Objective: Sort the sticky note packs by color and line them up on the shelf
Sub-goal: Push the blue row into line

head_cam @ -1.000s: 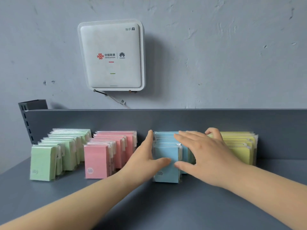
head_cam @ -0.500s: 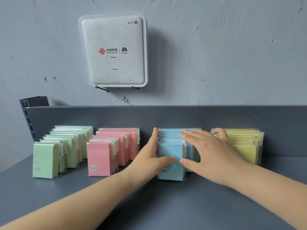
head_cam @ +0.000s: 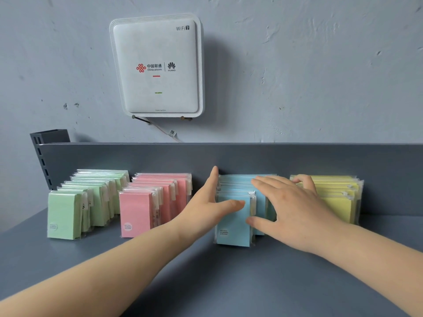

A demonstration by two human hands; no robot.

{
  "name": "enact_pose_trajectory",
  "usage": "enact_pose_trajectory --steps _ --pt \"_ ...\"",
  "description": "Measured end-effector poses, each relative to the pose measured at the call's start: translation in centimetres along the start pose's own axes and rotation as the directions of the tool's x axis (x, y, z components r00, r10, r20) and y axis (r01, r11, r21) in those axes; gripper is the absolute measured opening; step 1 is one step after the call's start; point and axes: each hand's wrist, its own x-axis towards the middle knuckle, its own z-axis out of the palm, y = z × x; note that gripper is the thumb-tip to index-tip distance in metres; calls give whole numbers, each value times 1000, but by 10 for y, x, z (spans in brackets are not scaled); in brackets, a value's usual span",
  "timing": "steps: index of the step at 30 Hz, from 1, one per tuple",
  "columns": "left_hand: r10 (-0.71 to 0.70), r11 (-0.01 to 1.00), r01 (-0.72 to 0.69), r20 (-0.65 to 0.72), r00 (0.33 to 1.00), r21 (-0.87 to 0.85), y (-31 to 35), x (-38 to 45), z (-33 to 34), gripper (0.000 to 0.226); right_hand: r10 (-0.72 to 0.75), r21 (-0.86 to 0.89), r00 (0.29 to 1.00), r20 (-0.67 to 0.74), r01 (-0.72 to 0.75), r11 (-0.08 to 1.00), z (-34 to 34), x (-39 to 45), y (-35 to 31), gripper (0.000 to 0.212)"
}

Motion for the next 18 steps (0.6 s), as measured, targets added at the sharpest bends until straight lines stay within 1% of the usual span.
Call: enact_pose_trajectory --steps 6,9,10,11,12,14,16,18 --pt "7 1000 -7 1 1000 -14 -1 -5 -7 92 -8 -32 1000 1 9 999 0 -2 -1 73" --pt "-7 996 5 -22 1000 -88 -5 -16 -7 91 -11 -41 1000 2 11 999 0 -2 0 74" --pt "-11 995 11 -2 1000 -101 -8 -21 -5 94 -12 -44 1000 1 12 999 0 -2 -1 74" --pt "4 995 0 47 999 -103 -12 -25 -2 94 -12 -45 1000 1 12 999 0 -2 -1 74" --pt "29 995 -19 94 995 -103 -15 -27 2 89 -13 -47 1000 1 13 999 1 -2 -1 74" --pt "60 993 -46 133 989 -106 -18 -30 10 69 -15 -52 1000 0 15 999 2 -2 -1 74" --pt "58 992 -41 133 989 -123 -19 -29 14 65 -15 -56 1000 3 15 998 2 -2 -1 73" --pt "61 994 -49 129 990 -94 -19 -28 13 65 -14 -56 1000 1 14 998 2 -2 0 73"
